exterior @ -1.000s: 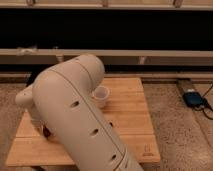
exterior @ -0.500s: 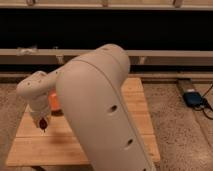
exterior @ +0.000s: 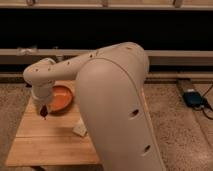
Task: Place the pepper in the ceramic bowl
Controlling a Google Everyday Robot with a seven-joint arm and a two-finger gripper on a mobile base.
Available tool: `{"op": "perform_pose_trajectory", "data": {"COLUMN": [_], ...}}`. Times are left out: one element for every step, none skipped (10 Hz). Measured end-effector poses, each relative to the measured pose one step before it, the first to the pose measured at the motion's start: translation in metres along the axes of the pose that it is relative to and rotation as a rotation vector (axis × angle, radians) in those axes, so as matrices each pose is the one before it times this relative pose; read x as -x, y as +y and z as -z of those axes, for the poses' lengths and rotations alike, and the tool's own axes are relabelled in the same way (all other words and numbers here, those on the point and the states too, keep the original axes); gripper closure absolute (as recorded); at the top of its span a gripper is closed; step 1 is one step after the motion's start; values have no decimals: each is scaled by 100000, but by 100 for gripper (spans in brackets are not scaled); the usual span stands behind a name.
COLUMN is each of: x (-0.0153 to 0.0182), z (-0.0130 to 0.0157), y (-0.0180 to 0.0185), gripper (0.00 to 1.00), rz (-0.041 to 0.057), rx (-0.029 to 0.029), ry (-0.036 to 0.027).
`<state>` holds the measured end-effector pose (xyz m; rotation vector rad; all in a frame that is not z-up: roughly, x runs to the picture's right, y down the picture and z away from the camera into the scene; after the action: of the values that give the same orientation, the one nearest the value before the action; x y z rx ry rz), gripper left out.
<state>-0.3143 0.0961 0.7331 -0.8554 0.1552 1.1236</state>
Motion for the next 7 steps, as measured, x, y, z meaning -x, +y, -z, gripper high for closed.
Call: {"op": "perform_pose_trajectory", "data": {"x": [1037, 1617, 1026, 779, 846, 602, 491], "z": [38, -508, -1040, -702, -825, -1207, -856], "y": [-672, -598, -130, -535, -1129, -290, -193], "gripper": [100, 100, 100, 99, 94, 82, 72], "rz": [18, 173, 546, -92, -546, -58, -256], "rx": [-76, -1160, -1418, -1135, -1962, -1211, -1023], "ry": [-157, 720, 1030, 742, 544, 1295, 1043]}}
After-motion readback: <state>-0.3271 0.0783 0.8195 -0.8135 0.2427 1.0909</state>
